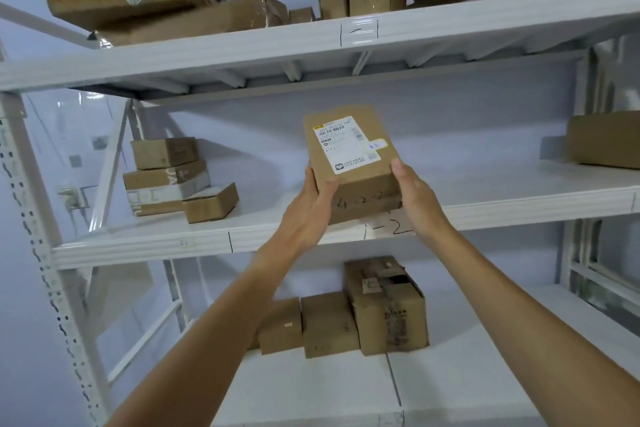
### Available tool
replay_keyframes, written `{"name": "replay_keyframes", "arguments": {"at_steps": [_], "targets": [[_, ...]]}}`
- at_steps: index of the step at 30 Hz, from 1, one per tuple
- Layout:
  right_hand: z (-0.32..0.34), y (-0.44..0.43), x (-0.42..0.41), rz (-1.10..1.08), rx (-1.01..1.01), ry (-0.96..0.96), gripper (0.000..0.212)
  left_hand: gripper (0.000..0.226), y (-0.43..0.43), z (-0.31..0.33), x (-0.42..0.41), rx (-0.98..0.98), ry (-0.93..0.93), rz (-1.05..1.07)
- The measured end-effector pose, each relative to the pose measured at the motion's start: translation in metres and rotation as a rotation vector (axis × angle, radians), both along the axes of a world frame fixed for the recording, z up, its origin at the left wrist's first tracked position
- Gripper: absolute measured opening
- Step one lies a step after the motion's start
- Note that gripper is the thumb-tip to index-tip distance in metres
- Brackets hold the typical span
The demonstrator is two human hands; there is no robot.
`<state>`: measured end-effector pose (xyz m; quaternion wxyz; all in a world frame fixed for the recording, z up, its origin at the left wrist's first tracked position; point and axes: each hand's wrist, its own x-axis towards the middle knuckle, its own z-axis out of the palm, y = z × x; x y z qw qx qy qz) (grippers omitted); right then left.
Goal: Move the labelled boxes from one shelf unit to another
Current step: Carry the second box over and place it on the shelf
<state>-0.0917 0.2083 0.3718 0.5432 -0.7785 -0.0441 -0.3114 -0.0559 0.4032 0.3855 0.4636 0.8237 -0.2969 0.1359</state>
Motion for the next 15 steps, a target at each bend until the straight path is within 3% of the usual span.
{"name": "replay_keyframes", "arguments": {"at_steps": [2, 7, 12, 15], "targets": [[0.006, 0.001, 0.01, -0.027, -0.034, 0.055, 0.08, 0.071, 0.003, 0.003, 0.017, 0.032, -0.027, -0.002], [0.021, 0.001, 0.028, -0.074, -0.088, 0.149, 0.072, 0.069, 0.004, 0.01, 0.047, 0.098, -0.047, -0.043], [0.028, -0.009, 0.048, -0.043, -0.121, 0.151, 0.07, 0.1, -0.004, 0.019, 0.074, 0.122, 0.021, 0.012], [0.031, -0.016, 0.052, -0.069, -0.22, 0.166, 0.063, 0.073, -0.006, 0.02, 0.082, 0.084, -0.01, 0.049]]}}
